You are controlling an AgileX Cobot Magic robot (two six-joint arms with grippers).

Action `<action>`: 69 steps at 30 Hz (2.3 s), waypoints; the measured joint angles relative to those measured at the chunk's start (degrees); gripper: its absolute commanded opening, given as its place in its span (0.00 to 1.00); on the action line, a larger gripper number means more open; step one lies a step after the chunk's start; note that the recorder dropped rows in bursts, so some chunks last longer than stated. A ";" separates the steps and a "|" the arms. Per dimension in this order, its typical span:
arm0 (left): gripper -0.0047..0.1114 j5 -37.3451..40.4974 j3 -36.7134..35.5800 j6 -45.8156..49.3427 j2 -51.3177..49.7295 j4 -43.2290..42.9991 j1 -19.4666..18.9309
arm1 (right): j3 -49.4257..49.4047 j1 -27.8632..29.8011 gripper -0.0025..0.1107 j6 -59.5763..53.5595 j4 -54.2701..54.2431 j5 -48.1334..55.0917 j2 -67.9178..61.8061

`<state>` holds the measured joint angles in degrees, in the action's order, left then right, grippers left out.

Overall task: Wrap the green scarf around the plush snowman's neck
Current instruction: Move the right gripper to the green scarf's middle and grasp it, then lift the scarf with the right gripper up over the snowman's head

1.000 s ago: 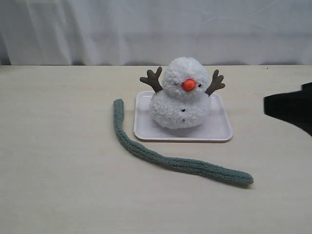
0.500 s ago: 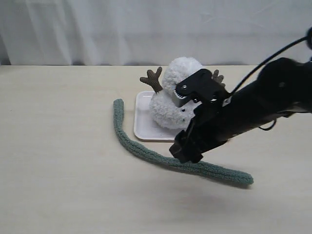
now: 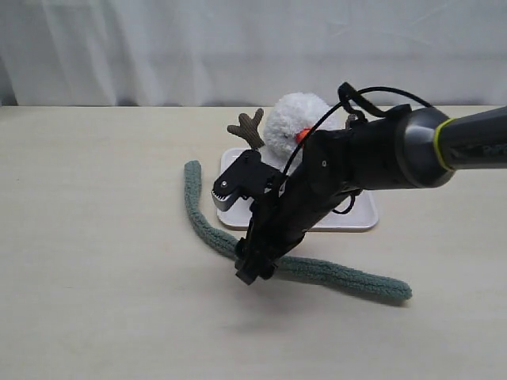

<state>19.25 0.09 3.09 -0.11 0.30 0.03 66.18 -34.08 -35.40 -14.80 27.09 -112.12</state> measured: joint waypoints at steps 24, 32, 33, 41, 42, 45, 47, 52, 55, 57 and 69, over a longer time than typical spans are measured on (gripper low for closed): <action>0.04 0.00 0.00 0.00 0.00 0.00 0.00 | 0.48 0.00 0.06 -13.80 4.06 -0.86 -4.36; 0.04 0.00 0.00 0.00 0.00 0.00 0.00 | 0.67 0.00 0.06 -14.40 4.97 5.92 5.61; 0.04 0.00 0.00 0.00 0.00 0.00 0.00 | 0.72 0.00 0.06 -14.40 4.97 6.32 7.39; 0.04 0.00 0.00 0.00 0.00 0.00 0.00 | 0.95 0.00 0.06 -13.19 13.30 3.10 23.91; 0.04 0.00 0.00 0.00 0.00 0.00 0.00 | 0.95 0.23 0.06 -11.97 14.80 1.93 25.30; 0.04 0.00 0.00 0.00 0.00 0.00 0.00 | 0.95 1.46 0.06 -9.10 17.42 -1.10 27.81; 0.04 0.00 0.00 0.00 0.00 0.00 0.00 | 0.95 2.88 0.06 -8.37 17.98 -2.72 28.28; 0.04 0.00 0.00 0.00 0.00 0.00 0.00 | 0.95 6.63 0.06 -7.78 18.24 -6.77 26.67; 0.04 0.00 0.00 0.00 0.00 0.00 0.00 | 0.95 7.62 0.06 -7.63 18.24 -10.86 24.65; 0.04 0.00 0.00 0.00 0.00 0.00 0.00 | 0.95 7.66 0.06 -7.54 18.24 -14.64 23.31; 0.04 0.00 0.00 0.00 0.00 0.00 0.00 | 0.95 7.66 0.06 -7.54 18.24 -26.49 16.27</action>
<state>19.25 0.09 3.09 -0.11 0.30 0.03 67.13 -26.42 -42.94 3.44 0.61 -95.85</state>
